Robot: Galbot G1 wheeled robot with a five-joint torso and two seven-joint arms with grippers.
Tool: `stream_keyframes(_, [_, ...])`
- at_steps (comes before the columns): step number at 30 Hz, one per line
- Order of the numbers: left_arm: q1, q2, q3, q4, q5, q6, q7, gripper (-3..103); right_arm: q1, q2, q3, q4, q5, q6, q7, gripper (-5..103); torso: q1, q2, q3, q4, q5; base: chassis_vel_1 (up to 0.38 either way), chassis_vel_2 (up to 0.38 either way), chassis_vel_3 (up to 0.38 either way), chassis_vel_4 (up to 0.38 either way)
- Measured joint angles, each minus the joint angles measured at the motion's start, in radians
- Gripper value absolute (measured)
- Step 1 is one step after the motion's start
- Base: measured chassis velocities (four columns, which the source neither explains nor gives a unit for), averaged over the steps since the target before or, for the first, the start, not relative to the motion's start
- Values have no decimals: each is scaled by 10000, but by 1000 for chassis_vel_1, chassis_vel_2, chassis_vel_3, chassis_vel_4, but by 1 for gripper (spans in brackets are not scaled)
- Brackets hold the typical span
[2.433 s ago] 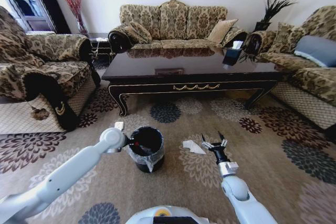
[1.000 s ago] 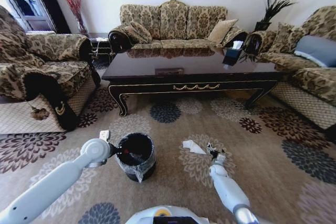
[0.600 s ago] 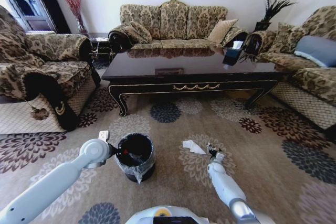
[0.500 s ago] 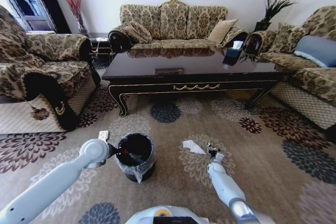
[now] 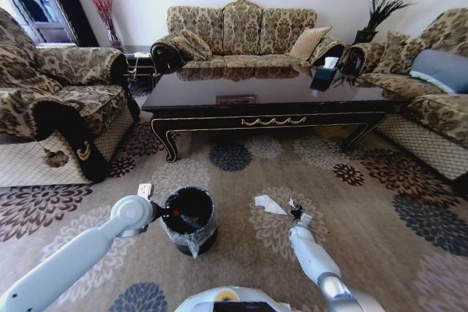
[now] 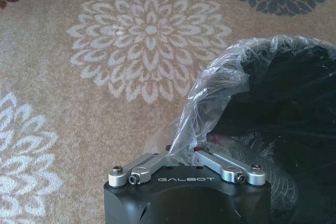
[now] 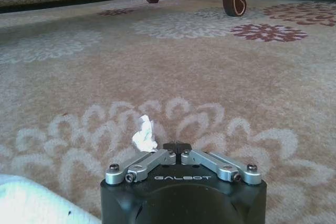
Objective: Move to the front of the table and pick up the trash from the floor, then place it into the trash bin.
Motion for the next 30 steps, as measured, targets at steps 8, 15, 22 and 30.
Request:
stream_keyframes(8, [58,-31,-21,-28,21,0,-3,0,-234,-15,3,385,49,-23,18,0,0,0,0,1,-1,0,0,0,0])
stream_keyframes(15, [136,-41,-61,-84,49,0,-9,0,-421,-99,11,866,266,-110,64,0,0,0,0,1,-1,0,0,0,0])
stream_keyframes(22, [126,-48,-70,-124,65,0,-13,0,-1069,-279,6,2117,518,-231,209,0,0,0,0,1,1,0,0,0,0])
stream_keyframes(30, [-146,-258,242,-132,139,0,-17,0,-2379,-686,-5,5286,934,-582,547,0,0,0,0,2,-1,0,0,0,0])
